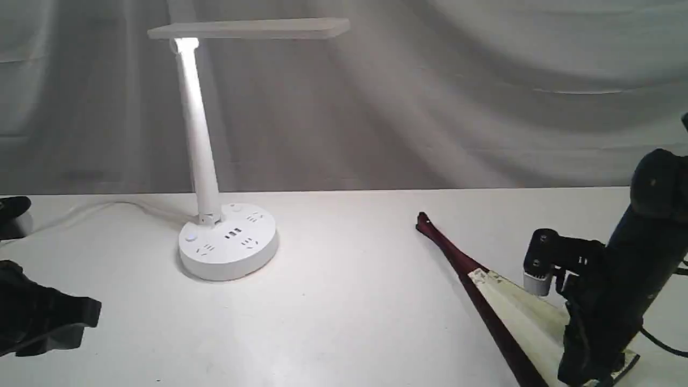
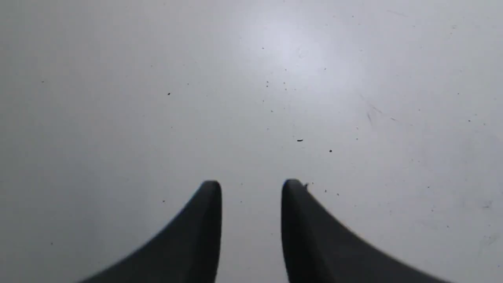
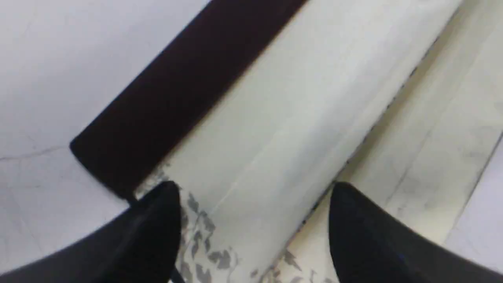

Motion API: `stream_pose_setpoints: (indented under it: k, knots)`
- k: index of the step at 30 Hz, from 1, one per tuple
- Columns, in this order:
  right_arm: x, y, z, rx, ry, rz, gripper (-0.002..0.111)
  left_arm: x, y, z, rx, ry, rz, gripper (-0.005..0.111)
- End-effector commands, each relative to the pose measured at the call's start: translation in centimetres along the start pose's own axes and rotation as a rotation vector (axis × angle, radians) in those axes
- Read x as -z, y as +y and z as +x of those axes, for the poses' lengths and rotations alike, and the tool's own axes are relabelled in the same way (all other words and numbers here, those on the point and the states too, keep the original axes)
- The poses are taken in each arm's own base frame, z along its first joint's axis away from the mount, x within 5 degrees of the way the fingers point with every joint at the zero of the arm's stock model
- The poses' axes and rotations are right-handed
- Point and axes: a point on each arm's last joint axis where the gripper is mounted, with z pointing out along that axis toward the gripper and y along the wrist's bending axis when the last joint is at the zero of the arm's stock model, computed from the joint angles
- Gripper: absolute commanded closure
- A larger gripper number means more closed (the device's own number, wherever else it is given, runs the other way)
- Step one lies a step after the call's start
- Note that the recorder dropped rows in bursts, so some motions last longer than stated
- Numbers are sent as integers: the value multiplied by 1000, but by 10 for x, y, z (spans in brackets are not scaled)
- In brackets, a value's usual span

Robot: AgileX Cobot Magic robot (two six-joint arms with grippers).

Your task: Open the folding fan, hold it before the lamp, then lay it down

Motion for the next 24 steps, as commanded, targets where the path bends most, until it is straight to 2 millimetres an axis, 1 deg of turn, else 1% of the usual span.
stream_pose_setpoints:
  k: [1,5,7,9,14,16,18,20,22,24]
  knots:
    - [12,4,-2,92,21,32,53,1,-1,-4,16,-23,0,80]
    - [12,3,-2,87,24,52,53,1,-1,-4,16,-23,0,80]
    - [12,2,-5,9,-1,64,53,1,-1,-4,16,-23,0,80]
    - [12,-1,-10,-140,-66,93,52,1,-1,-4,16,-23,0,80]
    - [18,-18,-25,-640,-321,200,43,1,-1,-4,16,-23,0,80]
    - [19,-22,-30,-780,-402,200,42,1,-1,-4,16,-23,0,80]
    - [19,-23,-33,-880,-452,173,42,1,-1,-4,16,-23,0,80]
    - [14,-23,-39,-950,-495,139,43,1,-1,-4,16,-23,0,80]
    - [9,-21,-43,-957,-499,131,43,1,-1,-4,16,-23,0,80]
    - [2,-18,-48,-929,-482,129,43,1,-1,-4,16,-23,0,80]
